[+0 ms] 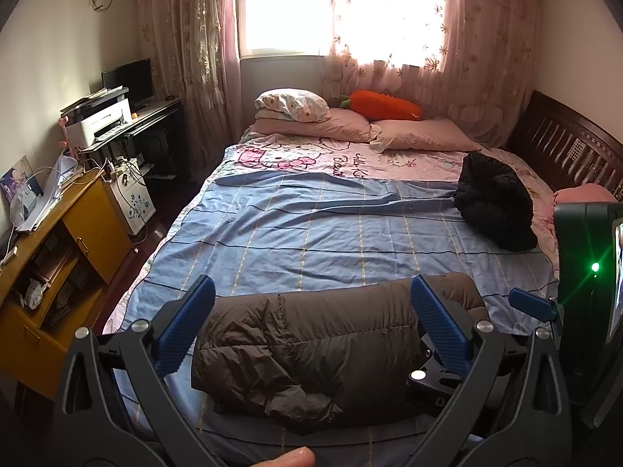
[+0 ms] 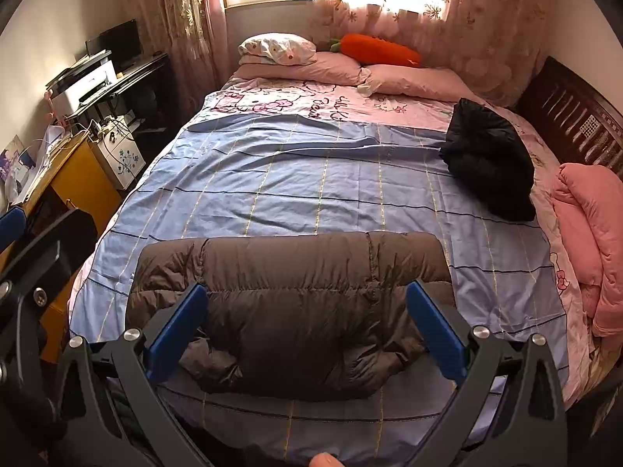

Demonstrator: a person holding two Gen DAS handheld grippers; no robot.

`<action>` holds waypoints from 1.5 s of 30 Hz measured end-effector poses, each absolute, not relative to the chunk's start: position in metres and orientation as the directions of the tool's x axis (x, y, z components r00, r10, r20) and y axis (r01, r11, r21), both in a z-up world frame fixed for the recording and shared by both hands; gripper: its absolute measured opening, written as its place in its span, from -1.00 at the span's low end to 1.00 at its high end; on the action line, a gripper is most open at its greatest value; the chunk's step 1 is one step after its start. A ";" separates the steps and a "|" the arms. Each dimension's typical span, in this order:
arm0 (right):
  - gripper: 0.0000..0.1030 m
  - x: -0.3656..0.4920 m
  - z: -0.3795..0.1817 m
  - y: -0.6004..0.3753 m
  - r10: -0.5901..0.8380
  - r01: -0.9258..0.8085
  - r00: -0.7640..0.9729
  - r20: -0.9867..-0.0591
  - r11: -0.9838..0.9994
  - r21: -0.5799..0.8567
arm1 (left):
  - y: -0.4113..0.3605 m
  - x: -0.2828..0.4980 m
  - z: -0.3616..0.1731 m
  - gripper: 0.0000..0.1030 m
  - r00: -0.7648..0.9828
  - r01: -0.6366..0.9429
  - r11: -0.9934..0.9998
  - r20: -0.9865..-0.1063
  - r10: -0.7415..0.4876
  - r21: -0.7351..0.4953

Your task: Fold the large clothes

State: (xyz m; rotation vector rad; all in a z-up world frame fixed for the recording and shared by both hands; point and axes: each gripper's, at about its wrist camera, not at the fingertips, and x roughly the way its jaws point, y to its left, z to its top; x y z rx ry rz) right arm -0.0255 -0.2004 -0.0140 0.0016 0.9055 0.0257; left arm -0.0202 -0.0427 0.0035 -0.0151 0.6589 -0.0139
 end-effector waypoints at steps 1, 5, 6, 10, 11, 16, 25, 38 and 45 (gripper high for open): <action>0.97 -0.025 -0.014 -0.201 0.025 -0.025 0.616 -0.787 1.000 0.012 | -0.043 -0.020 0.003 0.96 0.791 0.008 1.000 -0.612 -0.018 -0.019; 0.97 -0.026 -0.014 -0.200 0.028 -0.032 0.616 -0.787 0.999 0.011 | -0.044 -0.020 0.003 0.96 0.791 0.008 1.000 -0.611 -0.017 -0.018; 0.97 -0.026 -0.014 -0.200 0.028 -0.032 0.617 -0.787 0.999 0.011 | -0.043 -0.020 0.003 0.96 0.791 0.008 1.000 -0.611 -0.017 -0.018; 0.97 -0.026 -0.014 -0.199 0.028 -0.032 0.616 -0.788 0.999 0.011 | -0.044 -0.020 0.003 0.96 0.790 0.008 1.000 -0.612 -0.017 -0.017; 0.97 -0.026 -0.014 -0.199 0.028 -0.032 0.615 -0.788 0.999 0.011 | -0.043 -0.020 0.003 0.96 0.790 0.008 1.000 -0.613 -0.016 -0.017; 0.97 -0.026 -0.015 -0.199 0.032 -0.041 0.611 -0.791 0.999 0.009 | -0.040 -0.022 0.003 0.96 0.790 0.006 1.000 -0.613 -0.015 -0.017; 0.97 -0.026 -0.015 -0.199 0.033 -0.045 0.611 -0.791 0.999 0.008 | -0.040 -0.022 0.003 0.96 0.790 0.009 1.000 -0.613 -0.016 -0.015; 0.97 -0.026 -0.015 -0.199 0.036 -0.050 0.609 -0.793 0.999 0.007 | -0.041 -0.021 0.003 0.96 0.789 0.009 1.000 -0.614 -0.015 -0.013; 0.97 -0.026 -0.016 -0.199 0.041 -0.058 0.608 -0.793 0.998 0.007 | -0.038 -0.022 0.003 0.96 0.790 0.011 1.000 -0.613 -0.017 -0.013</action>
